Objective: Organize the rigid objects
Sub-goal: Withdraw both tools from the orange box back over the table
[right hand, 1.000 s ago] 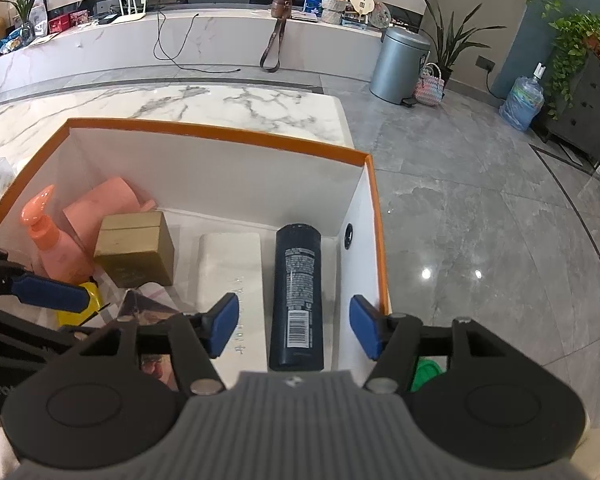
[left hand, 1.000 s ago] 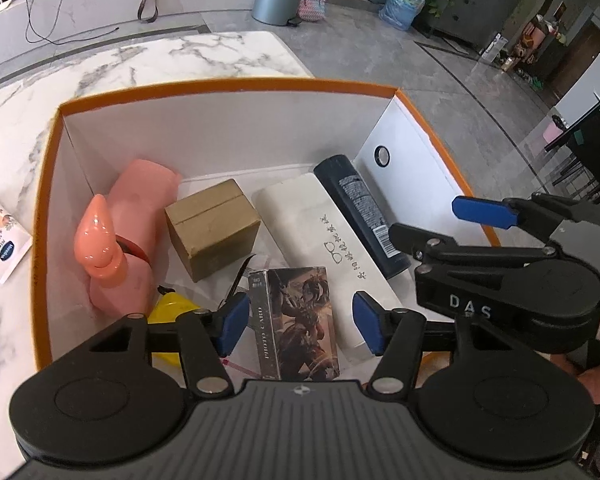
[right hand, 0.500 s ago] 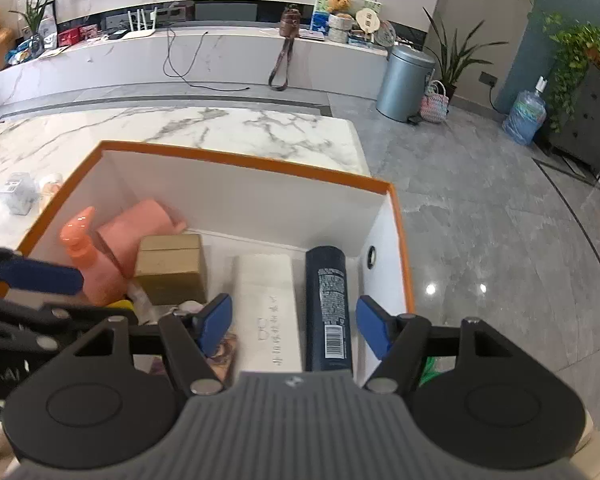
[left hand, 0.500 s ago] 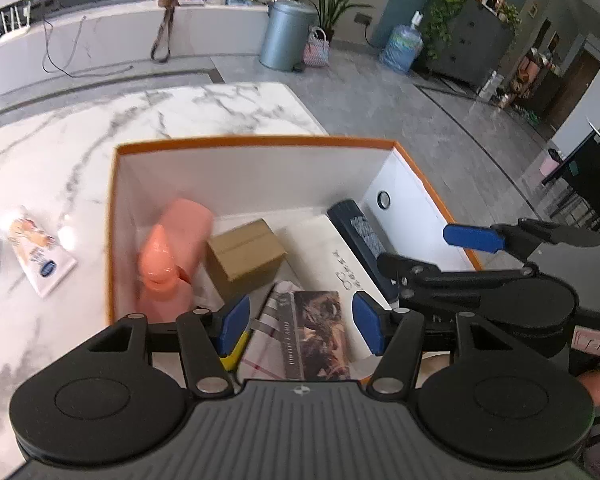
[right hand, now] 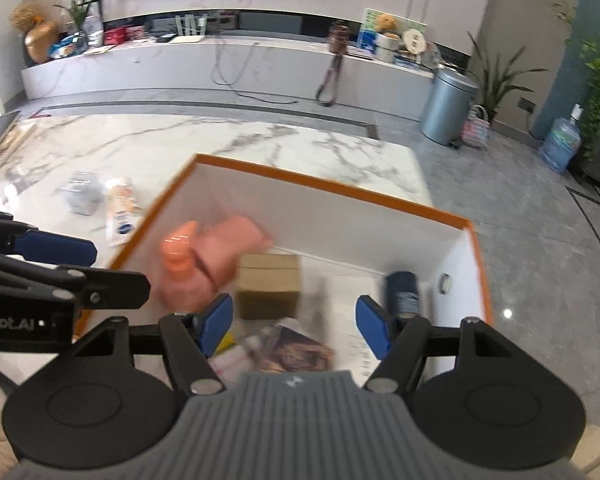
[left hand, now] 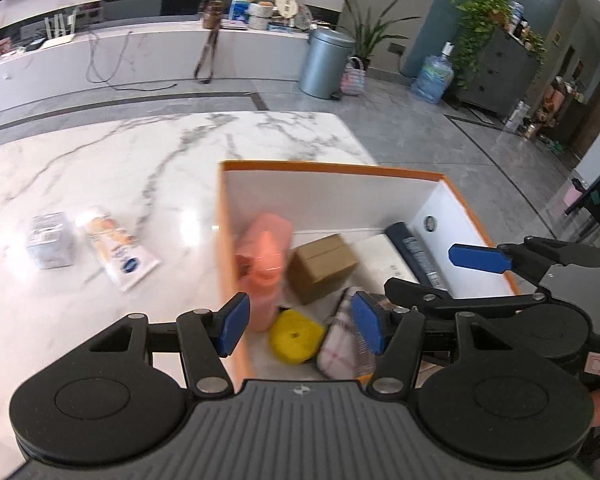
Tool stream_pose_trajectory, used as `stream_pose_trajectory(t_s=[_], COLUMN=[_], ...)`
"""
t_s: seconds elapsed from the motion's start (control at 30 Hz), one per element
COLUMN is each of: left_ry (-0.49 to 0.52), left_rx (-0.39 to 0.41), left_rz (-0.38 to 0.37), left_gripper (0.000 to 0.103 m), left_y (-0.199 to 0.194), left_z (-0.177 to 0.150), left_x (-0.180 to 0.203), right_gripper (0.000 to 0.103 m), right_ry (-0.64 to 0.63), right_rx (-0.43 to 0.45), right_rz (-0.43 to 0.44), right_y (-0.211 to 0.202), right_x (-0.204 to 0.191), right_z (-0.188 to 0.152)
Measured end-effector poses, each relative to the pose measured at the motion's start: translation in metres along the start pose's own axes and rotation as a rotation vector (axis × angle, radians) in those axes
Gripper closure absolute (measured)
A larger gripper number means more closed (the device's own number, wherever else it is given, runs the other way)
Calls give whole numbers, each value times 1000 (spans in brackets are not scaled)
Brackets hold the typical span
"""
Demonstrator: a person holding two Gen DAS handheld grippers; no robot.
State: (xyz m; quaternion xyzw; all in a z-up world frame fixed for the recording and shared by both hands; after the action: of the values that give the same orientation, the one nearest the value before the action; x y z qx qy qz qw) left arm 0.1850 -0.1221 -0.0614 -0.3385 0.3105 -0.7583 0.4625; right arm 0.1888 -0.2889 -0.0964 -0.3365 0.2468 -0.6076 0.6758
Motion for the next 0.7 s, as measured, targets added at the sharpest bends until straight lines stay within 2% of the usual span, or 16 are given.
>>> stream_pose_trajectory(t_s=[0.17, 0.53, 0.7], left_ry=[-50, -141, -166], left_rx=[8, 56, 86], left_rz=[28, 112, 184], left_gripper=[34, 34, 34], left_y=[-12, -31, -37], left_z=[-7, -21, -21], left_x=[-33, -111, -147], right_gripper=[41, 41, 41], right_ry=[-40, -157, -184], right_rx=[-1, -10, -31], right_rz=[44, 126, 152], right_y=[2, 17, 31], right_x=[-37, -120, -147], right_z=[7, 25, 35])
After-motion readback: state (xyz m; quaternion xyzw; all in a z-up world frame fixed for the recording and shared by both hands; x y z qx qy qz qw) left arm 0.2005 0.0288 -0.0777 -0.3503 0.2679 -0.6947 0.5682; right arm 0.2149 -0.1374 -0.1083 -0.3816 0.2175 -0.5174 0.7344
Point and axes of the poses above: each gripper's, at about its wrist camera, not at the fingertips, and y roughly the way its jaws point, x to its right, z to its top, the point moved 7 cm from there along y, roughly the way its jaws point, and after that the axes turned 3 degrees about -x, right-handed, at the moved point
